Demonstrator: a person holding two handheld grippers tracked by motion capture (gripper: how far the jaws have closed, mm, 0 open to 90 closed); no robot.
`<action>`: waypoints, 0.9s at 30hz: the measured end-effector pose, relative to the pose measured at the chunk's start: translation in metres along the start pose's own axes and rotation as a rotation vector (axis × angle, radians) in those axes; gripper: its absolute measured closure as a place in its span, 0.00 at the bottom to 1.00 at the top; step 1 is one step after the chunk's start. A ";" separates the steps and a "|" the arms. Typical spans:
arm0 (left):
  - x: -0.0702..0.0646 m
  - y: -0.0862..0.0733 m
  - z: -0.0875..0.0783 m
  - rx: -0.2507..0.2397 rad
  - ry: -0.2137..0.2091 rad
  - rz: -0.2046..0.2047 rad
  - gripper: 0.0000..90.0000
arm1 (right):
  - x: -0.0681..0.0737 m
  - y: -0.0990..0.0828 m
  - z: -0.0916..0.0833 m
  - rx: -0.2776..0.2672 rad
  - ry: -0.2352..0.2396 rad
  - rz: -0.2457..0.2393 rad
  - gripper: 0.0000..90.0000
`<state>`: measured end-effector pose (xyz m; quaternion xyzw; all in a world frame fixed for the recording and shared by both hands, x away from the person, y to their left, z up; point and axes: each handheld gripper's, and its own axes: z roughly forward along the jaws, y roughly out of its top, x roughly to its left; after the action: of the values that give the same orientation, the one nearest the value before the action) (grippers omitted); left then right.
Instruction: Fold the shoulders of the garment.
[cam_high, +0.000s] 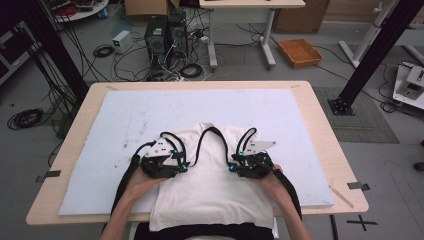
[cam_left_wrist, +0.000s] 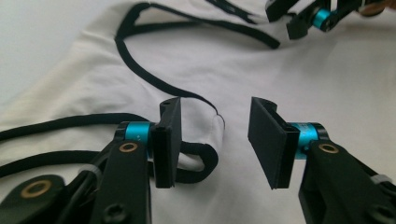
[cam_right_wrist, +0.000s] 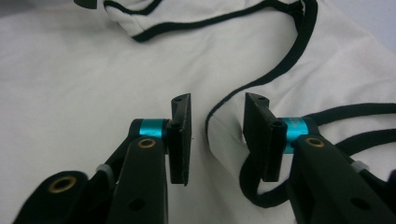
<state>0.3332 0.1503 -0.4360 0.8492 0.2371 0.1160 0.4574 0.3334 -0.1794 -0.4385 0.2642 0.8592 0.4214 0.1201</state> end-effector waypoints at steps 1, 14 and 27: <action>0.001 0.000 0.004 0.018 0.003 0.000 0.65 | 0.000 -0.001 0.001 0.009 -0.009 -0.004 0.75; -0.003 -0.016 -0.013 0.012 -0.034 -0.050 0.96 | -0.002 -0.018 -0.021 -0.030 -0.062 -0.008 0.97; -0.026 -0.033 -0.022 0.036 -0.122 -0.039 0.96 | 0.022 -0.039 -0.032 0.017 0.027 -0.027 0.97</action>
<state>0.2920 0.1690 -0.4509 0.8581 0.2273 0.0507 0.4577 0.2877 -0.2087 -0.4492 0.2477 0.8677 0.4161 0.1119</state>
